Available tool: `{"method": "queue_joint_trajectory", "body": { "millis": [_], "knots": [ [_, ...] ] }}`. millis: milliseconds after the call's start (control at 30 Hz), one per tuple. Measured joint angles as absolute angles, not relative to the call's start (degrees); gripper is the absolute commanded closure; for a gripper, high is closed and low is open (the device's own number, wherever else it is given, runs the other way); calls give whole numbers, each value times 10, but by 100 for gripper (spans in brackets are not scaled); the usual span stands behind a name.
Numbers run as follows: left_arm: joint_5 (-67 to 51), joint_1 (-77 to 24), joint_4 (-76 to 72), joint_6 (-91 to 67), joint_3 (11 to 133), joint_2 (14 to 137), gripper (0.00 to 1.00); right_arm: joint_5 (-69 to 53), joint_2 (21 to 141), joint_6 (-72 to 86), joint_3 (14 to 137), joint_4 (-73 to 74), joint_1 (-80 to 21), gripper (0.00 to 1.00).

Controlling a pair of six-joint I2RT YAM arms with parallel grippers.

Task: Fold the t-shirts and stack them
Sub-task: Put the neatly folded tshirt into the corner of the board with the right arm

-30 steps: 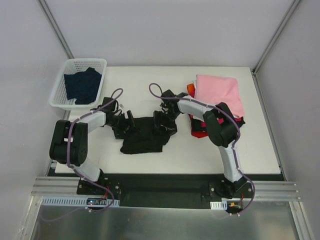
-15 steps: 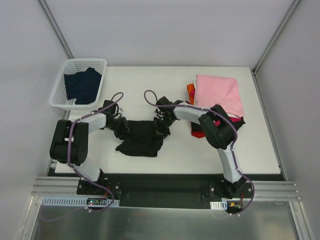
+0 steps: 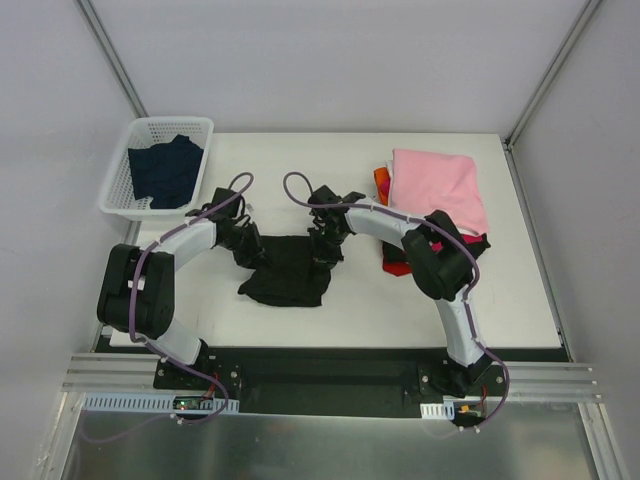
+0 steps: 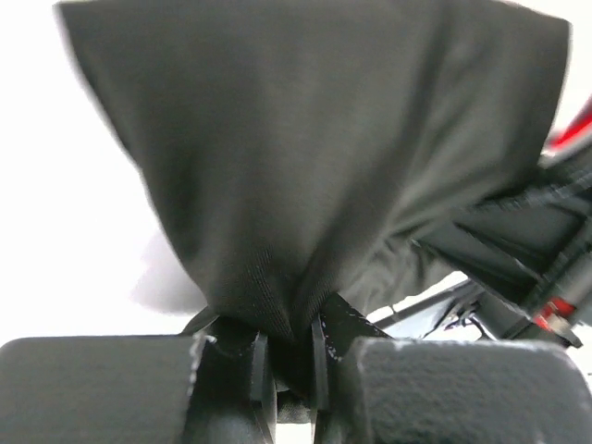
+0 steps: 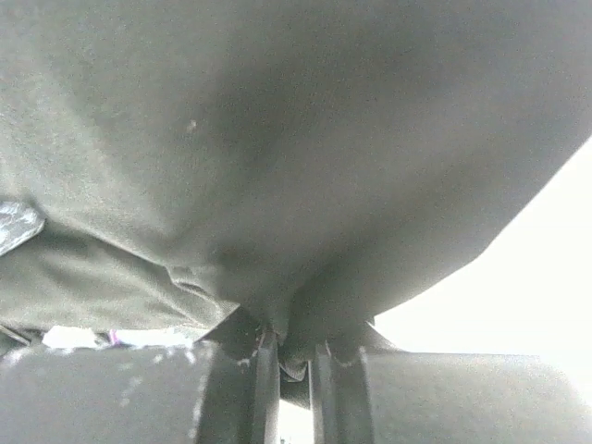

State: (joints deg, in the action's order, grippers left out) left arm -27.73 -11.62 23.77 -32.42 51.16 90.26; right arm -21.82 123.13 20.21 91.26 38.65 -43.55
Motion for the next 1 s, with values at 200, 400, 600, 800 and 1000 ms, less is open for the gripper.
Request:
{"method": "queue_joint_trajectory", "body": {
  "millis": [200,400,600,800,1000],
  "knots": [
    [-268,-149,246,-339,572,887,99,-171,1210,181,960,439,-402,99],
    [-264,-181,253,-356,627,887,98,-145,1159,169,981,484,-371,99],
    [-263,-218,265,-370,696,897,97,-112,1117,157,1002,522,-349,99],
    [-256,-256,275,-381,775,934,97,-84,1078,148,1003,552,-322,99],
    [-255,-287,278,-392,846,969,94,-82,1037,137,1003,574,-269,99]
  ]
}}
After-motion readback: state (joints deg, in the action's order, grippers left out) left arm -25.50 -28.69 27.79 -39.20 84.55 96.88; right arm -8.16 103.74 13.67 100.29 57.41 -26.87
